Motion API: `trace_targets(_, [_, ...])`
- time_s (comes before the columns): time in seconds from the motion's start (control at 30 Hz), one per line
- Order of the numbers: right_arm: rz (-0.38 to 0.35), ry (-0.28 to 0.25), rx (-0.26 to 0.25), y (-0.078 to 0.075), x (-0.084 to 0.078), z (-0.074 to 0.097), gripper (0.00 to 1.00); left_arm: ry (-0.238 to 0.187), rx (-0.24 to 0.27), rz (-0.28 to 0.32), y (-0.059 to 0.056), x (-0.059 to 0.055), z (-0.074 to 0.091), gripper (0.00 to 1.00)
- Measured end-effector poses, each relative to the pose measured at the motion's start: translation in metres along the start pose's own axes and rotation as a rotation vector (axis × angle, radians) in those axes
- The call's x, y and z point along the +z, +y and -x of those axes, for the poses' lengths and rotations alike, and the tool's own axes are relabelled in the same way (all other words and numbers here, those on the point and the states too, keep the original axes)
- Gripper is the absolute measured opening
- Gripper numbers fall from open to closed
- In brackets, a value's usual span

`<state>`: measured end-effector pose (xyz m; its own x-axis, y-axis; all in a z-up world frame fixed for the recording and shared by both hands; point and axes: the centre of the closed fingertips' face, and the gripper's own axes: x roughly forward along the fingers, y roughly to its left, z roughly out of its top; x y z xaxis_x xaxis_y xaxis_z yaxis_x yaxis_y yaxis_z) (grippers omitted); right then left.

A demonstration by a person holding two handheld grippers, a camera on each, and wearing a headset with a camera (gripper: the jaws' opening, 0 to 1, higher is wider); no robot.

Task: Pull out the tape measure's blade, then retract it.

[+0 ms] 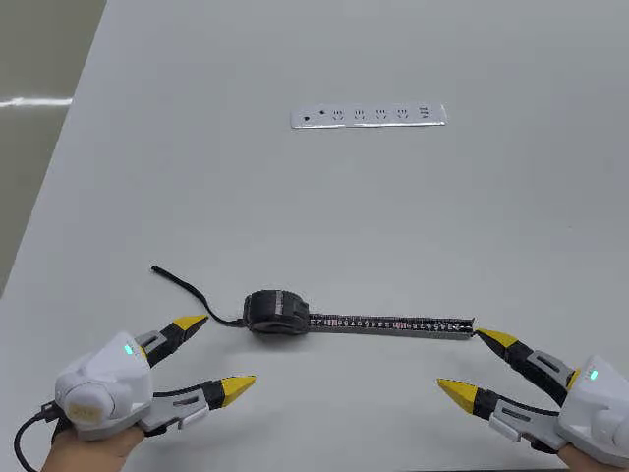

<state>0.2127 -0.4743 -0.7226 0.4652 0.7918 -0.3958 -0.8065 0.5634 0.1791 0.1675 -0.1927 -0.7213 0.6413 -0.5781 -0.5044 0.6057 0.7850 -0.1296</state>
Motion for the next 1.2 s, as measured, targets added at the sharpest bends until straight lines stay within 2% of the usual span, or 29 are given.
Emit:
trace_targets(0.67, [-0.009,-0.008,-0.016,0.002,0.000,0.009,0.55,-0.006,0.016,0.022,-0.007,-0.008,0.009,0.63])
trace_targets(1.03, [-0.003,-0.007,-0.024,0.001,-0.001,0.013,0.55,-0.022,0.029,0.025,-0.006,-0.003,0.012,0.62])
trace_targets(1.2, [-0.005,-0.007,-0.027,0.003,-0.001,0.015,0.55,-0.029,0.034,0.029,-0.007,-0.005,0.014,0.62])
